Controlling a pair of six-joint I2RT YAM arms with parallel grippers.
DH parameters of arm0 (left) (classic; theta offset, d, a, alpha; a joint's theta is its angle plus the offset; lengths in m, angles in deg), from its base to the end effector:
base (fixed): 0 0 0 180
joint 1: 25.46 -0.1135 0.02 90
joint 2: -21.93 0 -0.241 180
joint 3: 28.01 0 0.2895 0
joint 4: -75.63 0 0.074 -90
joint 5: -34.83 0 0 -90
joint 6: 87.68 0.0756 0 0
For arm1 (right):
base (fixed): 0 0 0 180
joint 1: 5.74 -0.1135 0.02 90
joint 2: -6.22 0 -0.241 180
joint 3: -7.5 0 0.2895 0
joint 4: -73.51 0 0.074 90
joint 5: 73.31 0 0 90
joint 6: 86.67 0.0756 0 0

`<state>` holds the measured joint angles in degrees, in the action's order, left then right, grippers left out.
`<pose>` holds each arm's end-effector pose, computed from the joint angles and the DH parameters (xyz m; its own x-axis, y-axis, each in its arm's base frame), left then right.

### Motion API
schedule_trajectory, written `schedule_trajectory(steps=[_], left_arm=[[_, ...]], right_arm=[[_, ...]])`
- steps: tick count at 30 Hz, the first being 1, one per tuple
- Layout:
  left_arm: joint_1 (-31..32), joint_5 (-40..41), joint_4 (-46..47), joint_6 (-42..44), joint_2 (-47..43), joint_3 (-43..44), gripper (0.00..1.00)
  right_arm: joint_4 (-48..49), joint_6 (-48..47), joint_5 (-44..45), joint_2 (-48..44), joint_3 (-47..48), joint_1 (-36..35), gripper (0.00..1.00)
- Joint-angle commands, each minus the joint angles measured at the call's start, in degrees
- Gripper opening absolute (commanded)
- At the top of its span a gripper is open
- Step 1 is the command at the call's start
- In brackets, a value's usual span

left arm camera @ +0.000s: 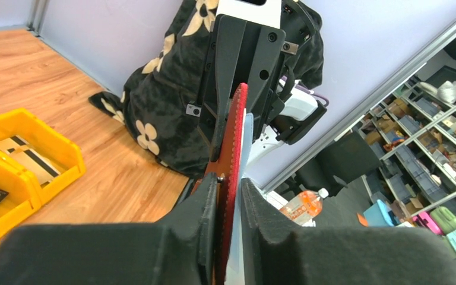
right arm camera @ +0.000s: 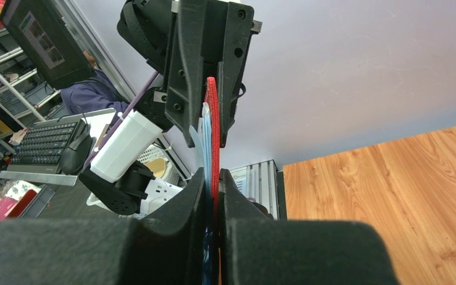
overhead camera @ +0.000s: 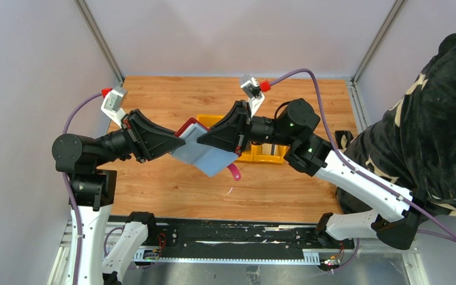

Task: Take the credit cards out of the card holder
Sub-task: Remove the credit card from the card holder.

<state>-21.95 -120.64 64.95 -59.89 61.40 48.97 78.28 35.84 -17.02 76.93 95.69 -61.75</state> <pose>0.1531 -0.0783 0.4905 -0.5293 -0.3355 -0.7793 0.7882 0.1456 -0.5980 0.1571 0.3080 0.4798 -0.3465 0.2858 -0.8934 -0.9376 -0.1357 0.3202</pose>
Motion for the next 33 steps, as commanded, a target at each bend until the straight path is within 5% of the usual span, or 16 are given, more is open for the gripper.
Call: schedule_trajectory(steps=[1, 6, 9, 15, 22, 33], left_arm=[[0.18, -1.65, 6.43, -2.38, -1.56, 0.3, 0.15], [0.18, -1.41, 5.93, -1.83, -1.39, 0.73, 0.0], [0.18, -1.05, 5.44, -1.29, -1.17, 0.83, 0.0], [0.23, -0.05, 3.42, 1.25, -1.63, 1.05, 0.0], [0.19, 8.17, -15.12, 18.97, -3.14, 5.24, 0.0], [0.19, 10.16, -15.4, 21.52, -4.97, 3.83, 0.0]], right_arm=[[-3.37, -2.15, -1.29, 0.39, -1.56, 1.79, 0.05], [-1.46, -2.78, -4.99, -0.21, -2.38, 1.96, 0.31], [-1.15, -2.19, -5.33, -0.48, -3.02, 1.96, 0.52], [5.04, 5.26, -0.97, 0.18, -4.55, 2.04, 0.74], [16.72, 15.08, 2.73, 0.56, -8.16, 1.22, 0.79], [15.44, 14.33, 10.57, 5.62, -4.85, -1.67, 0.8]])
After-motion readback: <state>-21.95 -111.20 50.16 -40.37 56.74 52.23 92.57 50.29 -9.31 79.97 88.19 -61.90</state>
